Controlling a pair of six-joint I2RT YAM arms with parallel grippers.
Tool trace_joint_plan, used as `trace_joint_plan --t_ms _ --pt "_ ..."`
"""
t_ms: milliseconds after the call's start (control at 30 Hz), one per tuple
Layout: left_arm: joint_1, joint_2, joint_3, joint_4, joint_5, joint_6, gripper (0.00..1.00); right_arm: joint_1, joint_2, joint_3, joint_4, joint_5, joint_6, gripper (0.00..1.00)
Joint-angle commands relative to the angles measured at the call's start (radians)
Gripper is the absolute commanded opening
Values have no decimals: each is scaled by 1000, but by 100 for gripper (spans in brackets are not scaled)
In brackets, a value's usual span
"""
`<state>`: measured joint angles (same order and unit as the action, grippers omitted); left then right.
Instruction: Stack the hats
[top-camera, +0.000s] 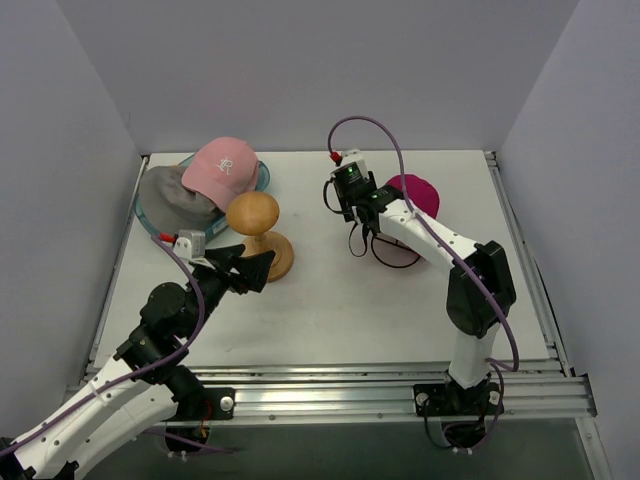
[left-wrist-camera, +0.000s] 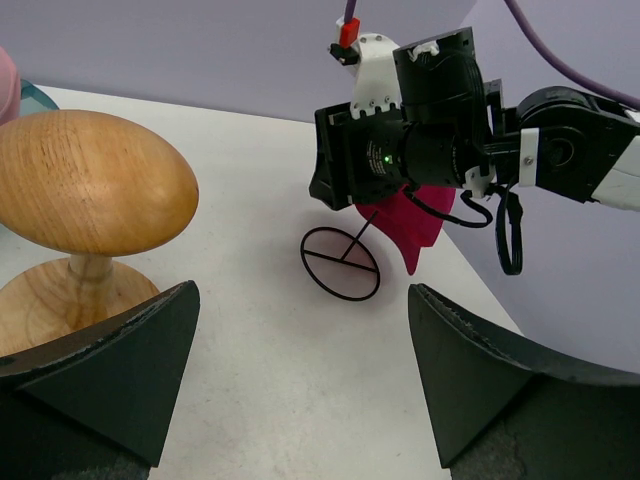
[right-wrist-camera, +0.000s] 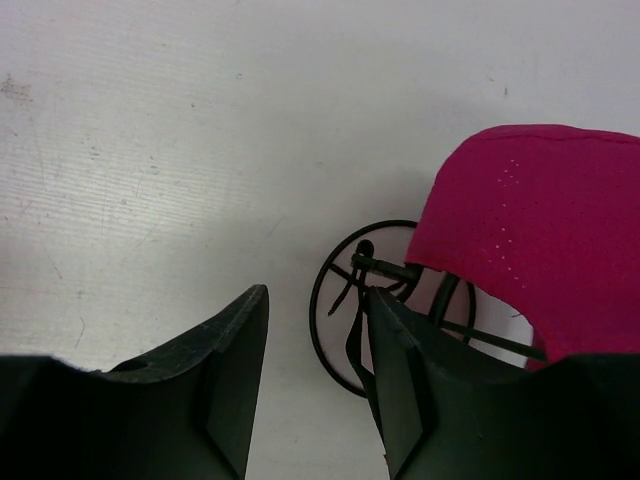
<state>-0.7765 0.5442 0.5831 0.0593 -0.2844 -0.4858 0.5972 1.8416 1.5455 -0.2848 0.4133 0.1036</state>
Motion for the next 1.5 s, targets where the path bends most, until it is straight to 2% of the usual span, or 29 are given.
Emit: trace_joint_plan --t_ms 0,600,800,933,1467 --pt "-3 -6 4 17 -9 12 94 1 -42 -42 58 -22 44 40" --pt "-3 3 6 19 -10 12 94 13 -15 -90 147 -42 87 40" --pt "-3 -6 6 14 -12 13 94 10 -45 -29 151 -33 68 41" --pt "-3 -23 4 10 -6 10 94 -7 -42 16 130 -2 53 47" --pt "-3 -20 1 14 -15 10 94 -20 -102 94 62 50 48 48"
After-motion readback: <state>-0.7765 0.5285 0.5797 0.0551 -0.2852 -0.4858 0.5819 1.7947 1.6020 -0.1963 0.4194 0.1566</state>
